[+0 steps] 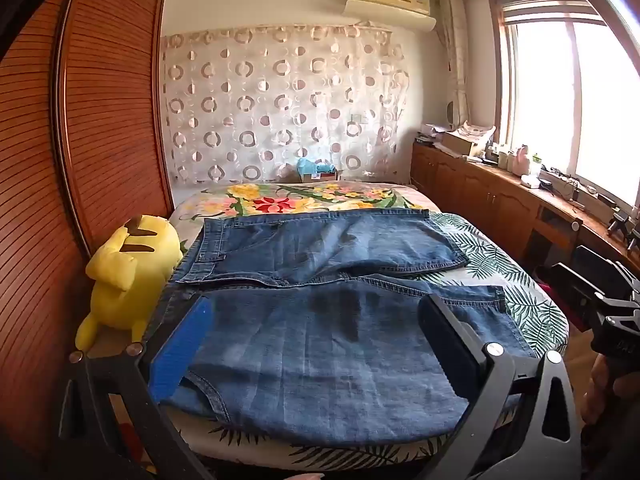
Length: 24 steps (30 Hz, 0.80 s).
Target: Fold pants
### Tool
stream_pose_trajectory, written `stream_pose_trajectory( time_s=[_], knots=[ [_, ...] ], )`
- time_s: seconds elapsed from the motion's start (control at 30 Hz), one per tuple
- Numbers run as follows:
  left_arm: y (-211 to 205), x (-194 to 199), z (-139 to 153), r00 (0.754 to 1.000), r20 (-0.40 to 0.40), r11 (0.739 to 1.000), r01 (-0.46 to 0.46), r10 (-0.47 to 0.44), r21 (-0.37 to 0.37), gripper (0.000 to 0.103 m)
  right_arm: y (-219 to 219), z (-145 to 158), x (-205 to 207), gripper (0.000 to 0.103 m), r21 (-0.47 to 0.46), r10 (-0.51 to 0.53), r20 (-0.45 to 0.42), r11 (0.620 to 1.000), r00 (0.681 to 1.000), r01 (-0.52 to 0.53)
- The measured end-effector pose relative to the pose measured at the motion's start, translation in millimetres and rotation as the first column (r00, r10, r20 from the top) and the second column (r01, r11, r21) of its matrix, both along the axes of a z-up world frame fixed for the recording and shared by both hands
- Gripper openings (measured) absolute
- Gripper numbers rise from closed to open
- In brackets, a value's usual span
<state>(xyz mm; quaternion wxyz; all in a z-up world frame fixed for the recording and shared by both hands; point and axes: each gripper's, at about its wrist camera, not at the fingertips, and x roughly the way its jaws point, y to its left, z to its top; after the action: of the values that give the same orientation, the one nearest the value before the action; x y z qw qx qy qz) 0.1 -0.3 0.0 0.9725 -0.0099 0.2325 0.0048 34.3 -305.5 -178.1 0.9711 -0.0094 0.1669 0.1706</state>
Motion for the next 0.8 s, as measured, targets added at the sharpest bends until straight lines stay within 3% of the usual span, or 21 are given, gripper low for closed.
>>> stream_pose_trajectory(
  time_s=[0.8],
  knots=[
    [-0.1,-0.2,0.1,1.000,0.006,1.000,-0.001,0.001,0.005,0.103,-2.7,2.8,-0.7,0.103,0.025,-0.002,0.009,1.000,1.000,0.002]
  ],
)
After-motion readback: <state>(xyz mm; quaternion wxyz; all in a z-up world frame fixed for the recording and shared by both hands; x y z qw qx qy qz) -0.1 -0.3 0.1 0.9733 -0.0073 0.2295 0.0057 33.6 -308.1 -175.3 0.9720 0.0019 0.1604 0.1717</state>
